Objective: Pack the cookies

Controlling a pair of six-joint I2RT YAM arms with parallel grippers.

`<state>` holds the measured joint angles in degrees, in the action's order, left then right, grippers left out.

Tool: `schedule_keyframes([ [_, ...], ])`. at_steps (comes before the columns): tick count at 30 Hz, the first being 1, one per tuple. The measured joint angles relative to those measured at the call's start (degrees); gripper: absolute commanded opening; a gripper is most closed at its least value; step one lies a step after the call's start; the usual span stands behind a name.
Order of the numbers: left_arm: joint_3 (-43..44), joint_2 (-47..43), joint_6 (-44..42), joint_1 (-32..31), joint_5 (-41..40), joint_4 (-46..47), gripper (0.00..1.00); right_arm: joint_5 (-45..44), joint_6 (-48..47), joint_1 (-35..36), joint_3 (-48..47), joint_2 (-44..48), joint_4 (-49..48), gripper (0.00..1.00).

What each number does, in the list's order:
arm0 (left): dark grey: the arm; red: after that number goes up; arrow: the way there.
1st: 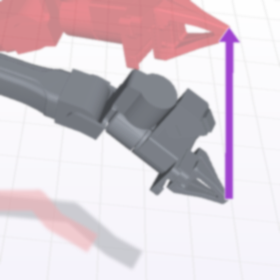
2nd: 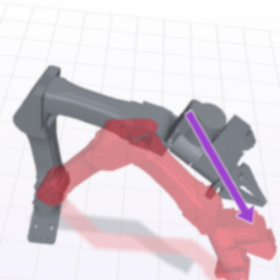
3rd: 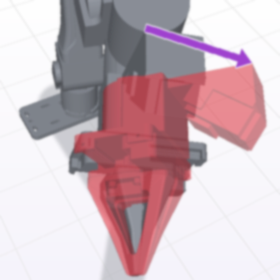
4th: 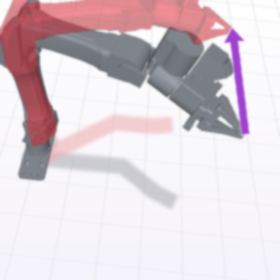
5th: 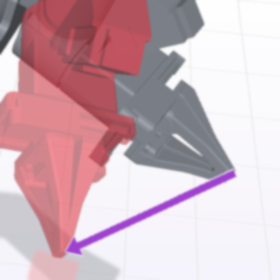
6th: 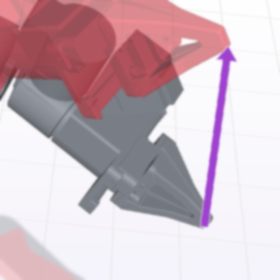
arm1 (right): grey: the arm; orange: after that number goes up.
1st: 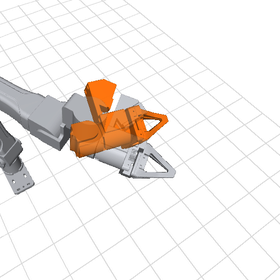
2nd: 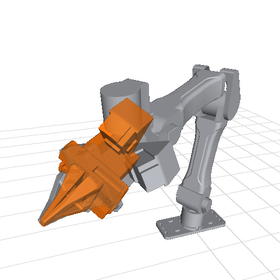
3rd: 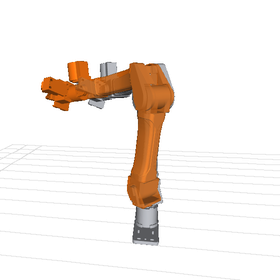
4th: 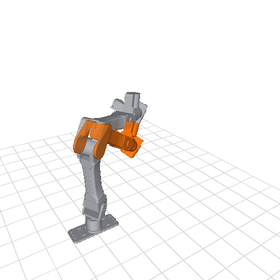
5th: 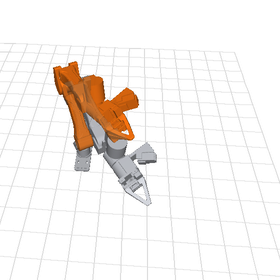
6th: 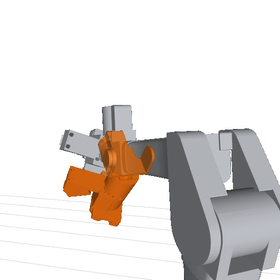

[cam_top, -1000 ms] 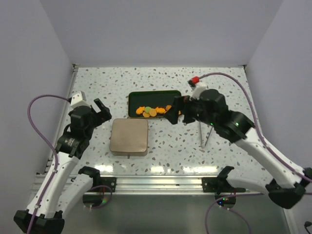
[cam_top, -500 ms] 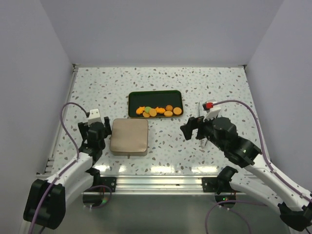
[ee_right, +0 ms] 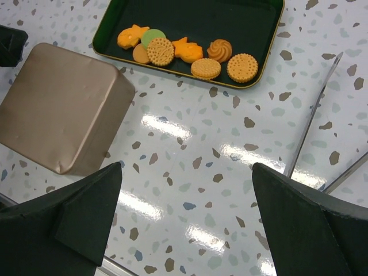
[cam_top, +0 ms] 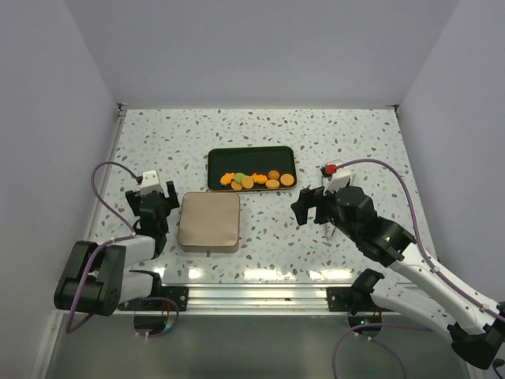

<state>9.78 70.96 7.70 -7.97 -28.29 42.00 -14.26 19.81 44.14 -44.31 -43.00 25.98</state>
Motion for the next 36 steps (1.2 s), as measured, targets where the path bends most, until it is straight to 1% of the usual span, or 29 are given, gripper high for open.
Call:
schedule_keyframes([
  [5,0.7,3.4,-0.9,3.8,6.1,7.0,1.00,-1.7,-0.2,0.0,0.0,-0.1,-0.3,0.99],
  [9,1.9,6.1,-1.5,5.7,10.4,10.7,1.00,-2.4,0.0,0.0,0.0,-0.3,-0.3,0.99],
  [12,2.9,8.5,-1.6,6.1,12.6,13.6,1.00,-2.8,0.3,0.0,0.0,-0.9,-0.2,0.99],
  [14,2.7,10.4,-2.1,6.1,13.4,17.4,1.00,-2.8,0.6,0.0,0.0,-1.0,-0.1,0.99],
  [18,2.7,12.6,-3.1,6.1,15.8,20.7,1.00,-2.8,1.0,0.0,0.1,-0.9,0.2,0.99],
  [21,1.0,14.1,-4.4,6.1,18.5,25.9,1.00,-2.9,1.3,0.0,0.6,-0.5,0.2,0.99],
  [25,0.1,15.6,-5.4,6.0,20.0,27.4,1.00,-3.4,1.5,0.0,0.9,-1.0,0.5,0.99],
  [28,0.0,15.6,-5.7,6.0,20.4,28.2,1.00,-5.4,0.6,0.0,0.8,-3.0,0.5,0.99],
  [32,0.0,15.6,-5.9,6.0,20.7,29.4,1.00,-11.1,0.3,0.0,0.8,-6.6,0.2,0.99],
  [36,0.0,15.6,-5.9,6.0,20.7,30.1,1.00,-16.5,-1.5,0.0,0.8,-9.2,-2.8,0.99],
])
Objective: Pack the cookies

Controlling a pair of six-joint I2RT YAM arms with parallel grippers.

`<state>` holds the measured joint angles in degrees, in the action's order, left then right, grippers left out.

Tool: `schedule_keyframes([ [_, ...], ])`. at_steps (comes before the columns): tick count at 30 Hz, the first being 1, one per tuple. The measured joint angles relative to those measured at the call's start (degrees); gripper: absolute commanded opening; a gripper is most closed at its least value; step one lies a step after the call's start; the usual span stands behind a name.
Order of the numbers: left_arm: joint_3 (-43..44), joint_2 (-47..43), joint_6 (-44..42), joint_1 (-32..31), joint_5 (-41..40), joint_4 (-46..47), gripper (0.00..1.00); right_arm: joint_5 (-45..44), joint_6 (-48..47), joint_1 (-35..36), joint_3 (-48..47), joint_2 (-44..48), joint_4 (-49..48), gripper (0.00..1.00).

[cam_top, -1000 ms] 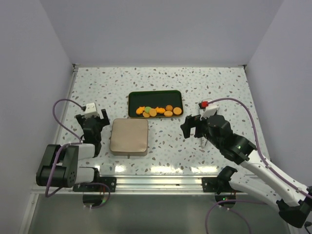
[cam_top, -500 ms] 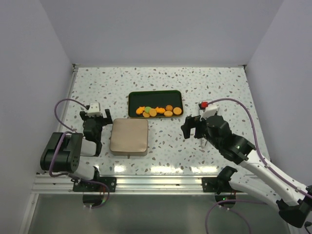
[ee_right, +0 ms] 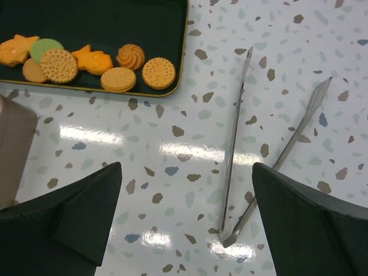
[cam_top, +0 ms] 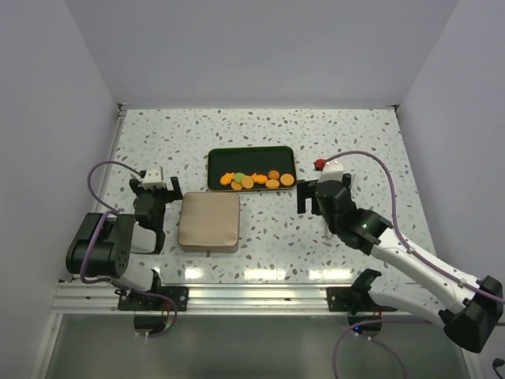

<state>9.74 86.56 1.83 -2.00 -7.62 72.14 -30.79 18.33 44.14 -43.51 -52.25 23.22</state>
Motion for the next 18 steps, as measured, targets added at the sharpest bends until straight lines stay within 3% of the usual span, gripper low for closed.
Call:
schedule_keyframes([
  [6,0.0,0.0,0.0,0.0,0.0,0.2,1.00,-9.9,-4.3,-0.8,2.1,-7.5,-8.6,0.99],
  [13,0.0,0.0,0.0,0.0,0.0,0.2,1.00,-7.0,-9.7,-14.7,11.1,-13.2,-23.5,0.99],
  [18,0.0,0.0,0.0,0.0,0.0,0.2,1.00,-5.5,-13.3,-18.9,18.0,-16.2,-38.4,0.99],
])
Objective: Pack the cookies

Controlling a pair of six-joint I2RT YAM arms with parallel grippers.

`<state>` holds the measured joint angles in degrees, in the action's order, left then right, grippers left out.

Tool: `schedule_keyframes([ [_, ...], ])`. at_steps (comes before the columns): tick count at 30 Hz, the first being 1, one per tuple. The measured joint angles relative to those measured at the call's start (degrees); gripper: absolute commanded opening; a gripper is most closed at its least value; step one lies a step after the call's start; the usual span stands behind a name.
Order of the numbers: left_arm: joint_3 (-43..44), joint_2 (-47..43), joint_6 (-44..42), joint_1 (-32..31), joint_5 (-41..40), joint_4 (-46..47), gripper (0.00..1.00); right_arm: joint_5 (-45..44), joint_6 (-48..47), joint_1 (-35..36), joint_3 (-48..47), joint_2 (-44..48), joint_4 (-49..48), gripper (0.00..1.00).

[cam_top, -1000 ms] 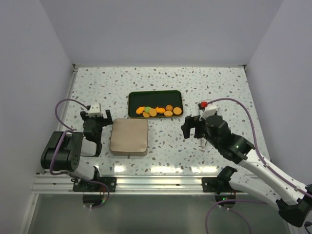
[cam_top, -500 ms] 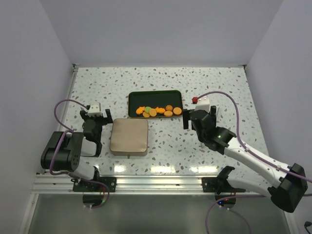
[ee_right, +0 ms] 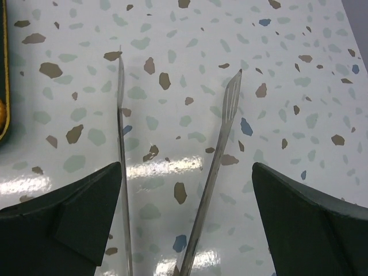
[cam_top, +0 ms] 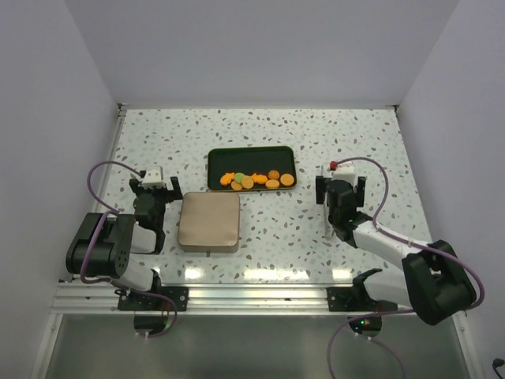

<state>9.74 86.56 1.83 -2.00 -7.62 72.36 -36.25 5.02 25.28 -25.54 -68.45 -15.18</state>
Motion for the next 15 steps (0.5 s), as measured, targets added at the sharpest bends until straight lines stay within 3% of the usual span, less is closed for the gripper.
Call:
schedule_keyframes([
  [5,0.0,0.0,0.0,0.0,0.0,0.0,1.00,0.3,0.1,-4.9,3.3,-6.2,-11.9,0.99],
  [15,0.0,0.0,0.0,0.0,0.0,0.0,1.00,3.8,-0.6,-10.7,4.3,-12.0,-25.2,0.99],
])
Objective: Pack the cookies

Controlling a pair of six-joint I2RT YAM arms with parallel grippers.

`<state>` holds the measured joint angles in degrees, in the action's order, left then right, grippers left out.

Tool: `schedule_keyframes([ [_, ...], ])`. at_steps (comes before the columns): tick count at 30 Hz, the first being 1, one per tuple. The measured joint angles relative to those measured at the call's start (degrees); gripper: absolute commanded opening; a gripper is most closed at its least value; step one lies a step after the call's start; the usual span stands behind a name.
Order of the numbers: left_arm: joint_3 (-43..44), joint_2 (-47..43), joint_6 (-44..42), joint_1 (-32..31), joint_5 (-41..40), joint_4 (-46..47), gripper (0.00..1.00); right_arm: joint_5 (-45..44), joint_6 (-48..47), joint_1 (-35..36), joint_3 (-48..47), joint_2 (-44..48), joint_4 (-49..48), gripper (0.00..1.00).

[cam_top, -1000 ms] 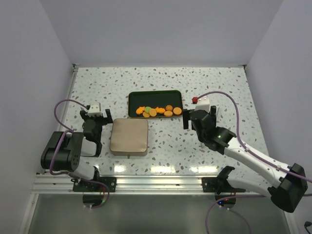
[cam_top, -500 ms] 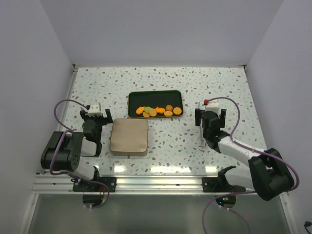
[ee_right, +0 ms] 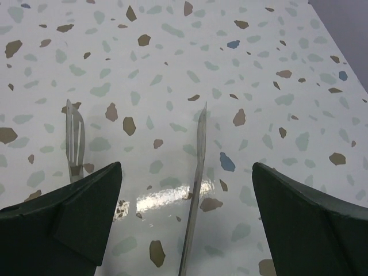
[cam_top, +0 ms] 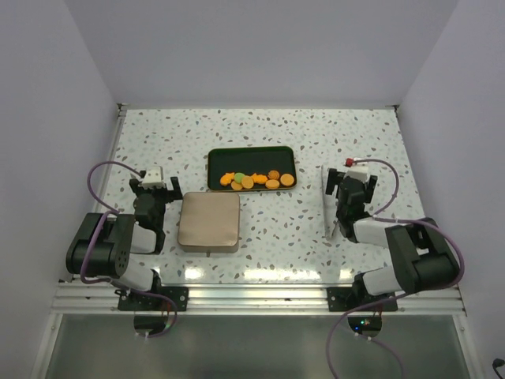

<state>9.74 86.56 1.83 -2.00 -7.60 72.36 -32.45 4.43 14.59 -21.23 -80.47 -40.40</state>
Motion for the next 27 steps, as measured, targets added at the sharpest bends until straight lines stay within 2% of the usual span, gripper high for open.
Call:
schedule_keyframes([
  [6,0.0,0.0,0.0,0.0,0.0,0.0,1.00,5.3,-0.8,-3.0,1.1,-6.7,-10.8,0.99],
  [14,0.0,0.0,0.0,0.0,0.0,0.0,1.00,8.0,-1.1,-3.4,2.3,-8.0,-14.8,0.99],
  [27,0.0,0.0,0.0,0.0,0.0,0.0,1.00,8.1,-1.1,-3.4,2.3,-8.0,-16.0,0.99],
])
